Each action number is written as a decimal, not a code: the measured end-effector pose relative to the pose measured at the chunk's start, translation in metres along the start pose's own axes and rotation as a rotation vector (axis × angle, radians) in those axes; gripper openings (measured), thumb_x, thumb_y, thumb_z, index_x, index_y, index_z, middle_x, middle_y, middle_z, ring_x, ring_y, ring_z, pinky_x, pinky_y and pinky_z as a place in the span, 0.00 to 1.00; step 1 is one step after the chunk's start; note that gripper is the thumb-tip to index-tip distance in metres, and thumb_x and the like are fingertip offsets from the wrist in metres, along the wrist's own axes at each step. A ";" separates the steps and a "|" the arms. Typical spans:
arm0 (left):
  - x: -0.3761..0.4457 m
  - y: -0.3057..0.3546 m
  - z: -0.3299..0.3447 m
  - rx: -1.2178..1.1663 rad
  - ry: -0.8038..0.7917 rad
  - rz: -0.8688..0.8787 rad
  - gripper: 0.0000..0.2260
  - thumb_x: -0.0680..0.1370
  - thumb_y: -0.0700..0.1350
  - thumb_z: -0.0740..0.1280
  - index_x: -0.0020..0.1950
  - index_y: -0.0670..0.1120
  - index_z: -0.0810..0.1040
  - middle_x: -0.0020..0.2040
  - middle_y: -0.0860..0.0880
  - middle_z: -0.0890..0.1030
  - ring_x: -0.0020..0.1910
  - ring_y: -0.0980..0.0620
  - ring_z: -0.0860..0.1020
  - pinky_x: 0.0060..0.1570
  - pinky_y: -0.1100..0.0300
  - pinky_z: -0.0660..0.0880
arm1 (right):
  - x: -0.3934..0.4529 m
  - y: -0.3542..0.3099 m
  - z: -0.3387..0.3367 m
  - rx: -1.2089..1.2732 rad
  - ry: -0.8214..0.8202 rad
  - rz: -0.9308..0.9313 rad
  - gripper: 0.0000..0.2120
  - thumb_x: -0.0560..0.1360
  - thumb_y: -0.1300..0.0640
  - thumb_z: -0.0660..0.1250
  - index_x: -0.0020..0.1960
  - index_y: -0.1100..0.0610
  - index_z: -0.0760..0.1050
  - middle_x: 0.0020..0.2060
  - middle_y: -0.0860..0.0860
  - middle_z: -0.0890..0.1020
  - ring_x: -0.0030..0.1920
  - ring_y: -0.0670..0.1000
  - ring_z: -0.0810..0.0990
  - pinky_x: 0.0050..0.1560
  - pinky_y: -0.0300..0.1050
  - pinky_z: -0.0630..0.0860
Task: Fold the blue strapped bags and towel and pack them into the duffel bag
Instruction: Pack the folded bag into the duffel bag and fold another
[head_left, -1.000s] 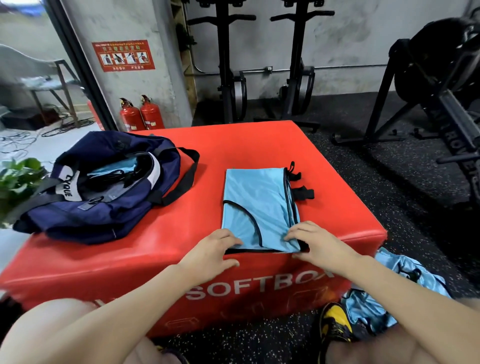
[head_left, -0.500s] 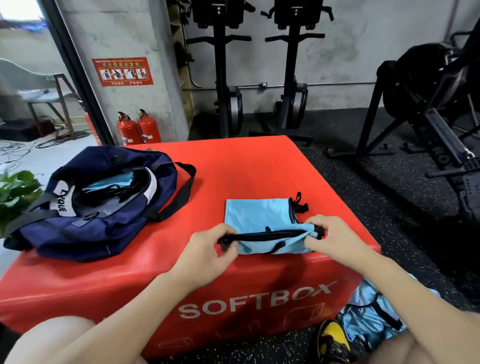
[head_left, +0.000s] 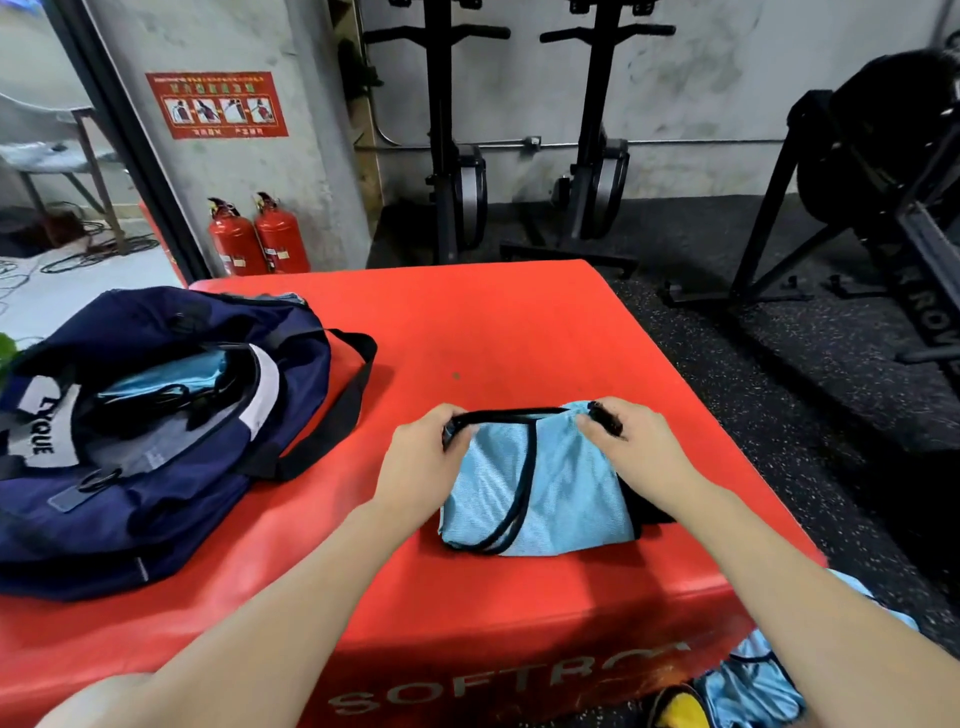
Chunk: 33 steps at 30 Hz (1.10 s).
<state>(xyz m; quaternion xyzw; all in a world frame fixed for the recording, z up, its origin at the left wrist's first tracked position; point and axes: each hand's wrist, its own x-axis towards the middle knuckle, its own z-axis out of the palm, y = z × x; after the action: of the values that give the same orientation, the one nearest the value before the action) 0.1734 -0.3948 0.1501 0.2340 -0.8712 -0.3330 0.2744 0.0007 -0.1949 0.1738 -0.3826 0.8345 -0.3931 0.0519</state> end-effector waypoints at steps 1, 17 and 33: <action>0.005 -0.005 0.004 0.014 -0.013 -0.023 0.01 0.80 0.51 0.68 0.50 0.55 0.79 0.35 0.55 0.80 0.34 0.54 0.77 0.39 0.53 0.75 | 0.005 0.005 0.003 -0.030 0.000 0.010 0.19 0.80 0.53 0.67 0.34 0.53 0.64 0.26 0.45 0.66 0.27 0.45 0.64 0.31 0.39 0.63; 0.026 -0.025 0.007 0.332 -0.035 -0.194 0.05 0.79 0.49 0.65 0.55 0.51 0.75 0.49 0.50 0.80 0.50 0.45 0.79 0.48 0.48 0.77 | 0.017 0.008 0.014 -0.271 0.037 0.125 0.18 0.78 0.41 0.66 0.62 0.49 0.75 0.53 0.51 0.83 0.55 0.57 0.81 0.52 0.53 0.78; 0.015 -0.014 0.000 0.401 -0.411 0.050 0.11 0.78 0.53 0.66 0.59 0.60 0.79 0.54 0.57 0.76 0.57 0.56 0.73 0.59 0.54 0.65 | -0.050 -0.007 0.030 -0.489 -0.127 0.121 0.19 0.76 0.34 0.62 0.46 0.50 0.75 0.42 0.48 0.81 0.49 0.56 0.81 0.47 0.49 0.77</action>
<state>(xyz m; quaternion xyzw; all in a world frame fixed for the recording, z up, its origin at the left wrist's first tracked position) 0.1653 -0.4132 0.1449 0.1896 -0.9625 -0.1878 0.0484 0.0517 -0.1821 0.1481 -0.3572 0.9211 -0.1509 0.0337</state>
